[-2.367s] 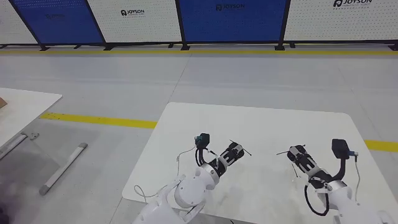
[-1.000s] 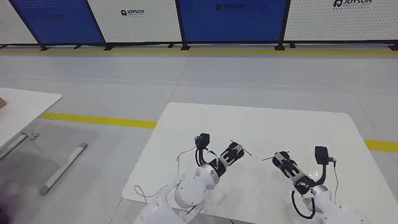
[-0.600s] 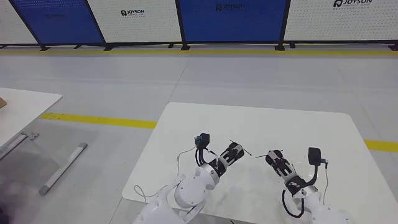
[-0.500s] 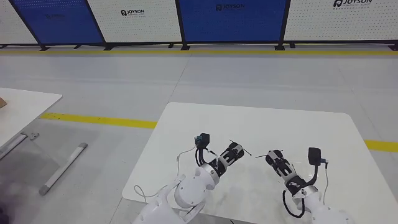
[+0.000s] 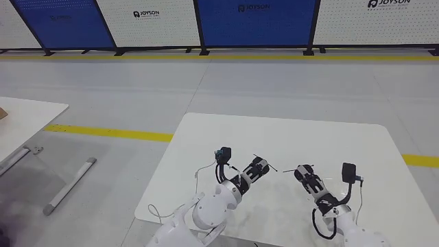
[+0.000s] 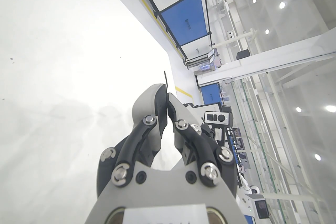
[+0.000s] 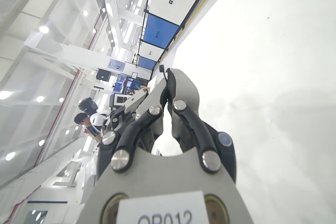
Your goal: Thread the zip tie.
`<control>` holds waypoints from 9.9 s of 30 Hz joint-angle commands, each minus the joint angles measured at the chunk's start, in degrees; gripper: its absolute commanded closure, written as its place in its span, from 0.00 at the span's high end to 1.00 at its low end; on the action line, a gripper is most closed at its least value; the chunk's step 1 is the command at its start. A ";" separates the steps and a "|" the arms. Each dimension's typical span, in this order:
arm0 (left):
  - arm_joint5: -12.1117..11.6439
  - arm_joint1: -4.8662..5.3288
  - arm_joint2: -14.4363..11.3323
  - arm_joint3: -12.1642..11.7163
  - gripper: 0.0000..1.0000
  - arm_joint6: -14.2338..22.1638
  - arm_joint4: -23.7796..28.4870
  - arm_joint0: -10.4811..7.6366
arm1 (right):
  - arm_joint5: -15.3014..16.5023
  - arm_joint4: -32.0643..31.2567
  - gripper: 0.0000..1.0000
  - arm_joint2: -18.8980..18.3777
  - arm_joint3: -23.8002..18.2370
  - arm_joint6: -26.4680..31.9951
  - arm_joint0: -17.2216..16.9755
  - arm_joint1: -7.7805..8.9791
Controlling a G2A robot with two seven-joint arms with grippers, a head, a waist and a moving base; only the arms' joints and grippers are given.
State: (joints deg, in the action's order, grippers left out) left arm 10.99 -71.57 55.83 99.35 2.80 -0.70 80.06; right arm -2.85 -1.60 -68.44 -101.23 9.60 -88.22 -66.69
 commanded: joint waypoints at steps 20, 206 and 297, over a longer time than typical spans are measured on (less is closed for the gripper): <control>0.00 0.00 0.00 0.00 0.00 0.00 0.00 0.00 | -2.78 0.91 0.00 2.15 1.23 -2.35 1.16 -0.92; 0.11 -0.36 0.25 1.38 0.00 -3.24 -0.88 0.82 | 5.09 -12.96 0.00 3.07 1.87 -11.72 -1.92 -6.66; -2.33 -0.79 -0.18 0.72 0.00 -5.77 -4.50 1.12 | 4.61 -9.04 0.00 1.63 1.83 -10.52 -3.28 -8.53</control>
State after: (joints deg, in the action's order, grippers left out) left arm 8.62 -72.33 55.56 100.08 -2.75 -5.37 81.16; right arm 1.35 -11.22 -66.77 -99.31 -1.05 -91.28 -75.20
